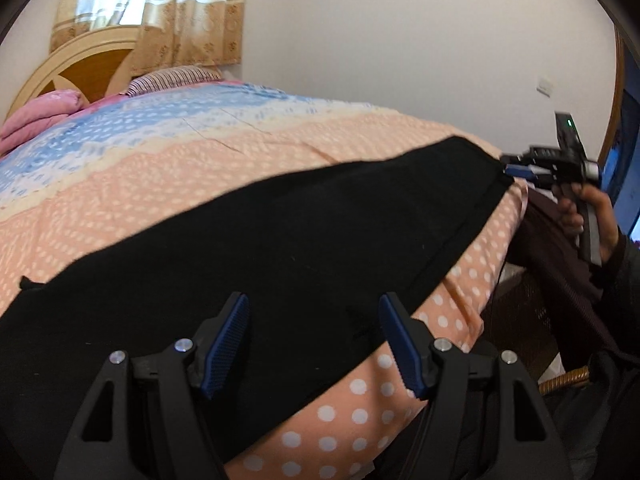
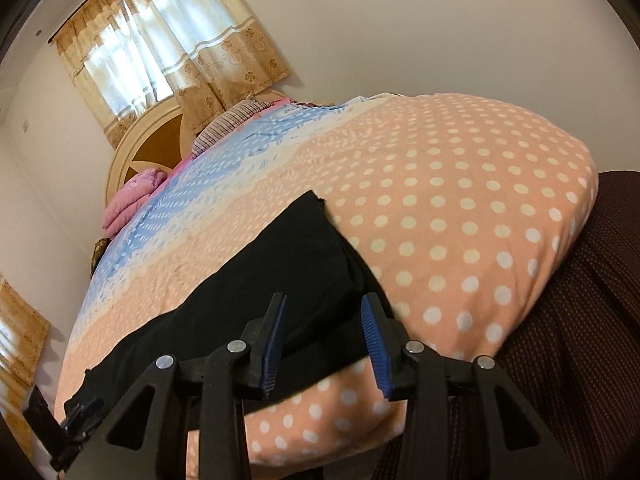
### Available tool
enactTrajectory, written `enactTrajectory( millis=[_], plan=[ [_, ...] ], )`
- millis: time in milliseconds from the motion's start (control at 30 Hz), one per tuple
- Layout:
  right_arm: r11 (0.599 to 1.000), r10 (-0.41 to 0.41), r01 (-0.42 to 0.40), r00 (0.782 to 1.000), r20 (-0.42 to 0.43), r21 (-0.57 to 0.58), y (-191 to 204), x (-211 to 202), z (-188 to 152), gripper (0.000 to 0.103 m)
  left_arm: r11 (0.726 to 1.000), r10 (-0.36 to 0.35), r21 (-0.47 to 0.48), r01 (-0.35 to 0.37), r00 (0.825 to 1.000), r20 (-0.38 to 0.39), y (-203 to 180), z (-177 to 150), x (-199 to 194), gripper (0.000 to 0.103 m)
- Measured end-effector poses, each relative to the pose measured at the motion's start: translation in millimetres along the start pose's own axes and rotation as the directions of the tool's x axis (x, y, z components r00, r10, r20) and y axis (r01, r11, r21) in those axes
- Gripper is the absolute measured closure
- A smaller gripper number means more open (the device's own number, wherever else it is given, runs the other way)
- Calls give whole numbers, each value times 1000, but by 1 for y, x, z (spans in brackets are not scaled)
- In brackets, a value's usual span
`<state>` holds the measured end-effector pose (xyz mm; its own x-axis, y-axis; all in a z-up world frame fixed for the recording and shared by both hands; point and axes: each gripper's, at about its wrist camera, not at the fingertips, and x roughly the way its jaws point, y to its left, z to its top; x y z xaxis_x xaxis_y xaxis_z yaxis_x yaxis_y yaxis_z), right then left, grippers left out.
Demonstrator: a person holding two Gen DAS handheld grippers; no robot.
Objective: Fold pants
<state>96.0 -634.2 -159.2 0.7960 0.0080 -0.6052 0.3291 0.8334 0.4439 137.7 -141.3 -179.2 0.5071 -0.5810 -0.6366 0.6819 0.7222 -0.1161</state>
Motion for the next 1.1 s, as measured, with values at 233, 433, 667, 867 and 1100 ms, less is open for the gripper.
enactTrajectory(
  millis=[233,433,667,867,1100],
  plan=[
    [999,-13,15,999,35,-52,10,0,5,96,999,36,-8,-36,999,-9,4,-3,9,64],
    [994,2,9,996,94,-111,25,-28,12,97,999,-9,-48,10,1000,9,11,-4,3,93],
    [995,-44,50,997,63,-85,3,-28,4,97,998,-48,-37,48,999,16,6,-10,-1,93],
    [996,-78,78,997,13,-39,-19,-11,-5,97,997,-66,-48,66,998,-5,5,-17,5,93],
    [983,-158,161,986,45,-91,-10,-18,-1,67,995,-87,-59,86,996,-16,6,-16,4,93]
  ],
)
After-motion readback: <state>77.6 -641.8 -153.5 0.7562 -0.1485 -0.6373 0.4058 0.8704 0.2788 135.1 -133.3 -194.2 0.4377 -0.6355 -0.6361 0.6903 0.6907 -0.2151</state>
